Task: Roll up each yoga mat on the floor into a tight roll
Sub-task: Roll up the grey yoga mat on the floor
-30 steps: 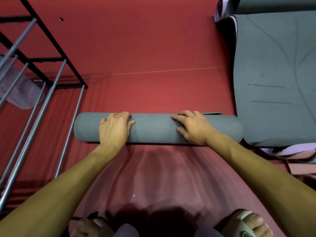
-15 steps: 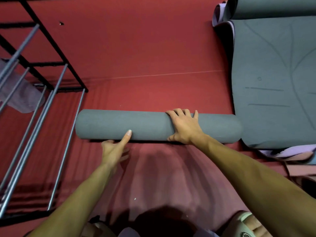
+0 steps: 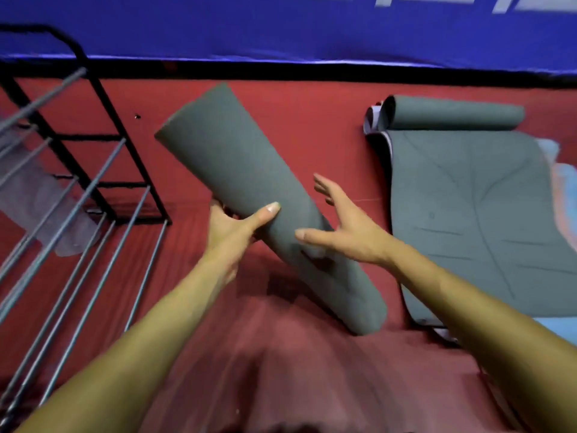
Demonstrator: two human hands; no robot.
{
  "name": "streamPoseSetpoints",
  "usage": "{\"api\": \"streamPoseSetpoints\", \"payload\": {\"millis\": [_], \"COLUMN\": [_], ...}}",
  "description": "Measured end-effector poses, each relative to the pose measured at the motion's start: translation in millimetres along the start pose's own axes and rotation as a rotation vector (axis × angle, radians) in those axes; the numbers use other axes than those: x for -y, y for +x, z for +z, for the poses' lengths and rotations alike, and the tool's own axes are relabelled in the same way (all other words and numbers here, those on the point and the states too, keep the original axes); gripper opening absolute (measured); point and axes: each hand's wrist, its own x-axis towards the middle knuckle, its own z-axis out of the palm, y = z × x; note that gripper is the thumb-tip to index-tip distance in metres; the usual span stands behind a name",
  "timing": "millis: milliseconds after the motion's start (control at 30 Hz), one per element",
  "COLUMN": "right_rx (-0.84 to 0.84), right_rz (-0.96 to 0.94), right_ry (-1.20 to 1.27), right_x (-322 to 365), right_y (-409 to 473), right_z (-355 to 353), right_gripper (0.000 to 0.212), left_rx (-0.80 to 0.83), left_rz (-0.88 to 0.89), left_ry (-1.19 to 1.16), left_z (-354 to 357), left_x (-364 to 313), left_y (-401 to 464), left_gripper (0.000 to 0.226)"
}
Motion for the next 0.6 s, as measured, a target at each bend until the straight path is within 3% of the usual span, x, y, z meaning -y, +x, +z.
{"api": "streamPoseSetpoints", "payload": {"millis": [67,167,267,333,433,500,600], "right_rx": [-0.071,-0.168,-0.14,-0.091,-0.147,-0.149,-0.226], "right_rz": [-0.059,-0.175,-0.154,-0.102,-0.07,-0.145,-0.195], "right_ry": [0.227,0.217,0.211,0.297,0.38,0.228,0.129], "right_x": [57,116,141,149,167,178,181], "right_y": [0,-15,-43,-62,-82,-88,-91], "right_z": [-46,-103,-134,-140,-140,-131,-113], "right_gripper": [0.129,0.121,0.107,0.115,0.128,0.113,0.1], "left_rx": [0.128,0.329,0.511,0.528,0.506,0.457,0.357], "left_rz": [0.136,0.276,0.282,0.263,0.445,0.53,0.535], "left_ry": [0.134,0.354,0.504,0.444,0.459,0.512,0.554], "left_z": [22,39,39,38,52,59,54], "left_x": [-49,-112,-171,-209,-236,-231,-219], "left_y": [-10,-25,-27,-33,-64,-82,-92], "left_gripper": [0.095,0.105,0.123,0.13,0.089,0.067,0.058]}}
